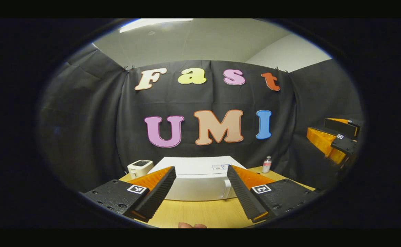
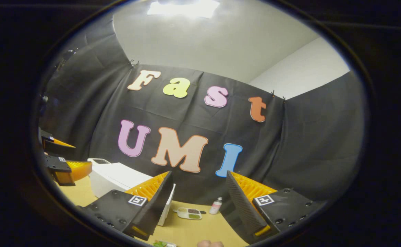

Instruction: Open the microwave oven with the left hand, put the food in, and close the microwave oven.

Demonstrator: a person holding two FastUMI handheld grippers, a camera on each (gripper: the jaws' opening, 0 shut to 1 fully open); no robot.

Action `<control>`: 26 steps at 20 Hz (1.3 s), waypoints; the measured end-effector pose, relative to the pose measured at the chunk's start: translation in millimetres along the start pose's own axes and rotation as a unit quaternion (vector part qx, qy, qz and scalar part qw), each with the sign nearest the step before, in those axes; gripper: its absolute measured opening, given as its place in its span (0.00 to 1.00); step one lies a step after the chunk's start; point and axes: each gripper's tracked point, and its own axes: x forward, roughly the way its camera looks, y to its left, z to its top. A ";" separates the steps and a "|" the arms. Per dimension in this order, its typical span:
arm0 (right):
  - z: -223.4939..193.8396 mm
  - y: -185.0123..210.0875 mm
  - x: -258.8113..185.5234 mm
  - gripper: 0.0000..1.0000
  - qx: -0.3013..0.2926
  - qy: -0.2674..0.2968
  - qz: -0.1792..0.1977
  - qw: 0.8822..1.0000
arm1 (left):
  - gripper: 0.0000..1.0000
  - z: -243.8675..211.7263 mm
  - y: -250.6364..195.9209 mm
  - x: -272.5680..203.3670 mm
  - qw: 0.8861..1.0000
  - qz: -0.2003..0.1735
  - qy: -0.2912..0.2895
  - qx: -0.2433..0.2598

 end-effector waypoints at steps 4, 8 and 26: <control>2.9 -5.3 6.2 0.96 0.006 -0.004 -0.005 1.000 | 0.96 -11.5 -9.0 12.0 1.000 -0.019 0.005 0.010; 1.4 -20.1 6.7 0.96 0.006 0.002 -0.021 1.000 | 0.95 -54.3 -24.2 30.1 0.998 -0.052 0.033 0.019; 3.9 -84.2 -37.5 0.98 -0.052 0.025 -0.091 0.994 | 0.96 -268.1 -84.8 150.5 0.973 -0.092 0.211 0.025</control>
